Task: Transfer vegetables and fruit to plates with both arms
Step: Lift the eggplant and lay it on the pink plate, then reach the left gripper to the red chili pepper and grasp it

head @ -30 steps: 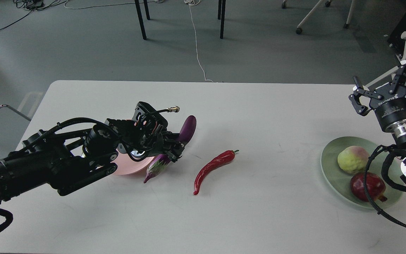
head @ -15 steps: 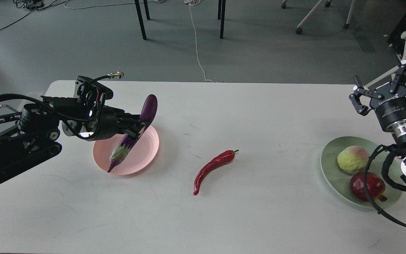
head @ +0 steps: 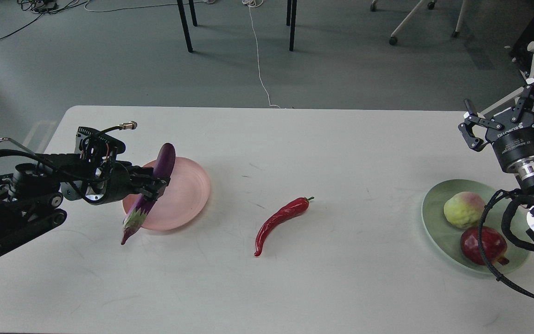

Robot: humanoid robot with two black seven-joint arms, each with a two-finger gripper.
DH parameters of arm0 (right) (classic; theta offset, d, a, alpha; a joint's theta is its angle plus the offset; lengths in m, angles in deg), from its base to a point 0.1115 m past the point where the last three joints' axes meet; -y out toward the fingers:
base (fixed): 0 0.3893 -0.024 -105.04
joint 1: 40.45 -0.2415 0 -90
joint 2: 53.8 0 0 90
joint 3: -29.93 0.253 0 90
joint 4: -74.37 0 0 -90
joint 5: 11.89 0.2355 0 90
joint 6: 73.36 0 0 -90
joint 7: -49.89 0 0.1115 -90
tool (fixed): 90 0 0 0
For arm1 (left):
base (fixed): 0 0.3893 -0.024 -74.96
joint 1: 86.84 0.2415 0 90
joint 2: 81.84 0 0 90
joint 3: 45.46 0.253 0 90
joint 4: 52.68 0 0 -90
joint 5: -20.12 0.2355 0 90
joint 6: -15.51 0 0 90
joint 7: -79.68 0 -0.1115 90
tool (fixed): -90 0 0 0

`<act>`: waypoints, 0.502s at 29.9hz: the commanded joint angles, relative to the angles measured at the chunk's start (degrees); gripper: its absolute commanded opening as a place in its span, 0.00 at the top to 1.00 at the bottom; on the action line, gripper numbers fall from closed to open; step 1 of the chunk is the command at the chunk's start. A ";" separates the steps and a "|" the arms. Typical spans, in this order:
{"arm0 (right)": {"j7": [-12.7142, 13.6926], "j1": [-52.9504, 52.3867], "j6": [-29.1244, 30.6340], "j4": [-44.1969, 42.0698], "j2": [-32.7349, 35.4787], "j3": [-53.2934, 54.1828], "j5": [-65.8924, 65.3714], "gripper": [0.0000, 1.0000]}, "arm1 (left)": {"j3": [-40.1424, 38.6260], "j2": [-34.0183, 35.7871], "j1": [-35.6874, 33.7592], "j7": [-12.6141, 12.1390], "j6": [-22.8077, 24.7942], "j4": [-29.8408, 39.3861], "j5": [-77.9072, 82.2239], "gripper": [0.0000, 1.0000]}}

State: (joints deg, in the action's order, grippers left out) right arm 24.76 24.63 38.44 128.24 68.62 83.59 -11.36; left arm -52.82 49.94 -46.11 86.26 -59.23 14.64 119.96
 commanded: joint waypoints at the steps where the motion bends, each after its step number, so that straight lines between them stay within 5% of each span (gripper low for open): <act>1: -0.01 0.04 0.00 0.00 -0.25 0.04 0.00 0.02 | 0.06 -1.08 -0.47 0.19 0.12 -0.09 0.01 0.20; 10: -0.01 0.04 0.00 0.00 0.10 0.04 0.00 0.02 | -0.82 -1.17 -5.74 0.19 0.30 3.33 -0.17 0.19; 15: -0.01 0.04 0.00 0.09 0.10 0.04 0.00 0.02 | -0.29 -7.84 -8.47 0.10 0.56 5.18 0.27 0.19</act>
State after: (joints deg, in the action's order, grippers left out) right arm 24.81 24.68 38.44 128.24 68.70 83.64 -11.36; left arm -53.46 46.09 -53.28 86.43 -58.87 19.25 119.84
